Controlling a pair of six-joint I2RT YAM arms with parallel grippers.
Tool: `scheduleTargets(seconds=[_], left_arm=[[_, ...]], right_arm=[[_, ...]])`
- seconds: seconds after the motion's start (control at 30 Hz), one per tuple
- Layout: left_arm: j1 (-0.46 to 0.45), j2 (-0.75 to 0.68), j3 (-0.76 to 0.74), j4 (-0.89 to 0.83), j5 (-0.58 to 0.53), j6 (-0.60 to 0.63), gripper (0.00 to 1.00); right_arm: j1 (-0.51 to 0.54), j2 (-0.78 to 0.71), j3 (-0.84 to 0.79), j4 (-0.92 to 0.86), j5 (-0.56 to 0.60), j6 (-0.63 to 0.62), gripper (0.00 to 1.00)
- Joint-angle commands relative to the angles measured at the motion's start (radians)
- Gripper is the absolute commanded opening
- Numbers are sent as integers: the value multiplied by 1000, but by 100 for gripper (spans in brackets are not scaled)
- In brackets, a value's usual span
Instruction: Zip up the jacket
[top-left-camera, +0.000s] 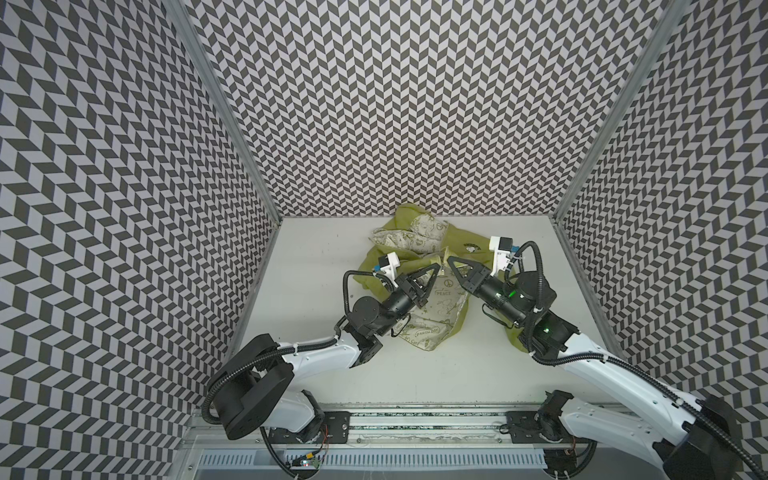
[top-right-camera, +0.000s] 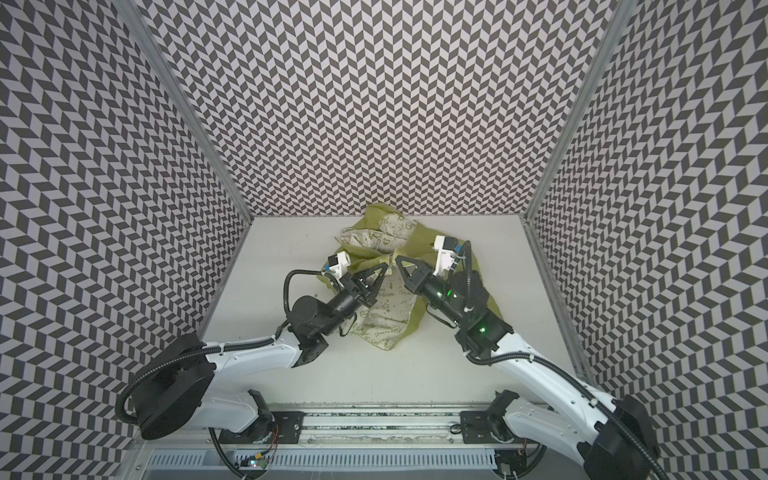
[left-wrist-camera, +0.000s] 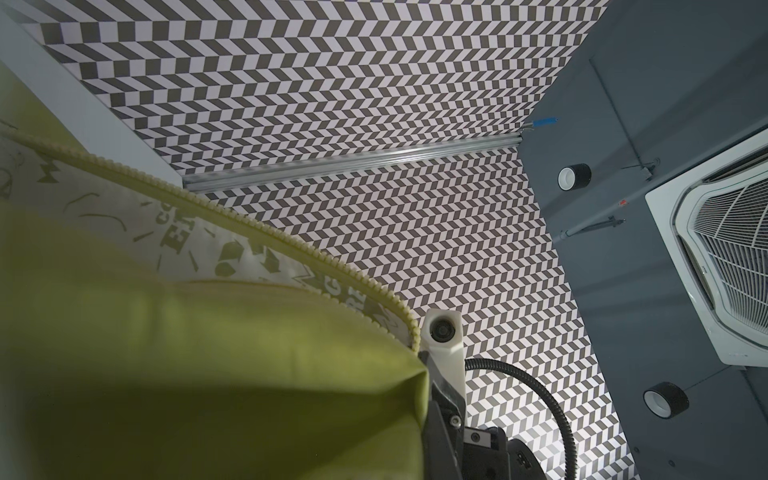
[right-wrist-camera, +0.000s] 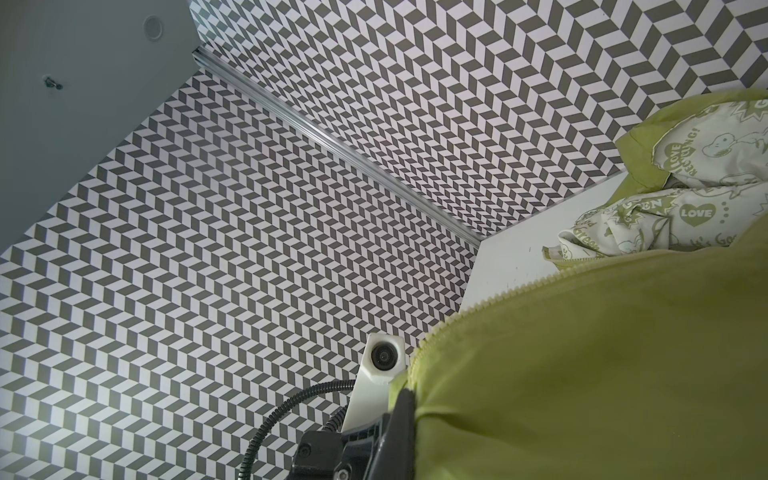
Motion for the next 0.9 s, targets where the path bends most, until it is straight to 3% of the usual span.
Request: scheduleTargets(seconds=[0.0,0.3,0.53,0.7,0.87], left_arm=[[-10,6,24,67,-7,5,0],[-13,9,24,82,-16,1,0],[-14,-14,42,62,21,17,0],[-14,-31,72,46,40,26,0],[-13,-34,132,23,69,30,0]], right_arm=[[13,-20,39,52,-21,-36,0],[19,-37,41,28,-47,-56,0],[19,-103,61,-42,33,-155,0],[19,-127,68,-12,48,-216,0],[17,-109,45,108,88,-168,0]])
